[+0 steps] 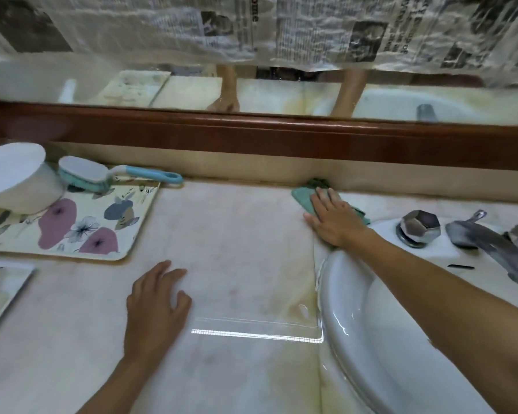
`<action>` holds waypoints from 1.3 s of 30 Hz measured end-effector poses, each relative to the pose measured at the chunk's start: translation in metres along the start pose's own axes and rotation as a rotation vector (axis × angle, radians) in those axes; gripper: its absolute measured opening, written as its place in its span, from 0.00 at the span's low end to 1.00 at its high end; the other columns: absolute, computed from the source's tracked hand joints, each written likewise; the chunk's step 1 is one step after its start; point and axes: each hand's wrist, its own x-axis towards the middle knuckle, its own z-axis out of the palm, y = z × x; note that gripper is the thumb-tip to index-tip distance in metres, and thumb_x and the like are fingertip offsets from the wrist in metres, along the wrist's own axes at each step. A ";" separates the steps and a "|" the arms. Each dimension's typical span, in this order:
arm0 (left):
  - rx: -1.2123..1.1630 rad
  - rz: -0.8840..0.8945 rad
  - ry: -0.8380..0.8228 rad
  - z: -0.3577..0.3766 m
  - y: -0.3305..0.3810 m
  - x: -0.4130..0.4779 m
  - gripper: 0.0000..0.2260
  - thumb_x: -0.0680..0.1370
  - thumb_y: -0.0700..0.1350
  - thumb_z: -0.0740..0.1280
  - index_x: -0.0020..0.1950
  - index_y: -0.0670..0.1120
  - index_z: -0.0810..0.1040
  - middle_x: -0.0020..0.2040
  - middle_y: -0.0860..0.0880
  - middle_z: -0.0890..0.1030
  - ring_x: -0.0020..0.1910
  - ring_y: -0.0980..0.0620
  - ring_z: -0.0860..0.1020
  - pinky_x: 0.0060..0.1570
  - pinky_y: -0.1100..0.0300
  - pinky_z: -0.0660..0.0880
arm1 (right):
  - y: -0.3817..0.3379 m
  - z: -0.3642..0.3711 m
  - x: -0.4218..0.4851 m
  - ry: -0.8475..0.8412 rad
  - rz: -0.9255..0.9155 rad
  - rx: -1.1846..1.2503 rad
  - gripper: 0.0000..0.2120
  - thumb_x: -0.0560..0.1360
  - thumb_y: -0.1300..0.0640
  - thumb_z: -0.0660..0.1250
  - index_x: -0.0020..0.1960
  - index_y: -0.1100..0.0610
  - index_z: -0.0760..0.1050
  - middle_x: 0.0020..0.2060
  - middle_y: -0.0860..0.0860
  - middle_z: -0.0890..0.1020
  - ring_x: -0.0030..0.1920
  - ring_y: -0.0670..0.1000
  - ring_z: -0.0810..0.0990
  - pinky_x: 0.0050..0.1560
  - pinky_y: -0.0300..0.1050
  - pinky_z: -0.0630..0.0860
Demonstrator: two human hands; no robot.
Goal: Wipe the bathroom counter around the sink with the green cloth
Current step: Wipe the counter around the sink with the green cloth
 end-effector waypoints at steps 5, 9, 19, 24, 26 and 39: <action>0.020 0.012 0.007 0.001 0.002 0.002 0.21 0.71 0.53 0.56 0.61 0.53 0.76 0.68 0.52 0.71 0.68 0.48 0.65 0.64 0.47 0.64 | -0.001 0.003 0.013 -0.078 0.032 0.012 0.30 0.81 0.40 0.39 0.78 0.52 0.37 0.79 0.52 0.42 0.78 0.56 0.39 0.76 0.57 0.43; 0.011 0.013 0.000 0.001 0.003 0.001 0.20 0.71 0.52 0.58 0.61 0.53 0.76 0.68 0.51 0.70 0.68 0.46 0.64 0.63 0.46 0.65 | -0.017 0.007 0.006 -0.073 0.073 0.097 0.30 0.81 0.40 0.38 0.78 0.52 0.37 0.78 0.51 0.38 0.77 0.56 0.35 0.76 0.57 0.40; 0.040 0.023 -0.017 0.000 0.002 0.000 0.20 0.71 0.50 0.58 0.61 0.51 0.76 0.68 0.49 0.72 0.67 0.45 0.66 0.62 0.45 0.66 | -0.106 0.039 -0.076 -0.097 -0.109 0.135 0.30 0.81 0.40 0.41 0.78 0.51 0.36 0.77 0.48 0.35 0.76 0.53 0.31 0.74 0.53 0.36; 0.031 0.027 -0.016 -0.001 0.001 0.000 0.19 0.71 0.49 0.59 0.61 0.52 0.76 0.68 0.50 0.72 0.67 0.46 0.67 0.60 0.46 0.67 | -0.109 0.041 -0.092 0.099 -0.145 0.058 0.30 0.79 0.37 0.39 0.79 0.46 0.45 0.79 0.47 0.44 0.78 0.51 0.39 0.75 0.53 0.42; 0.047 0.027 -0.011 0.000 0.001 0.001 0.19 0.71 0.48 0.60 0.60 0.52 0.76 0.67 0.50 0.72 0.66 0.45 0.67 0.59 0.46 0.68 | -0.110 0.041 -0.078 0.116 -0.192 0.018 0.30 0.77 0.36 0.36 0.78 0.42 0.45 0.79 0.47 0.45 0.78 0.52 0.39 0.75 0.53 0.43; 0.055 0.048 0.004 0.005 -0.004 0.005 0.17 0.72 0.46 0.61 0.60 0.50 0.77 0.68 0.48 0.71 0.67 0.43 0.67 0.58 0.47 0.67 | -0.095 0.029 0.006 0.093 0.117 0.050 0.24 0.81 0.42 0.40 0.77 0.39 0.44 0.79 0.46 0.46 0.78 0.56 0.42 0.73 0.64 0.47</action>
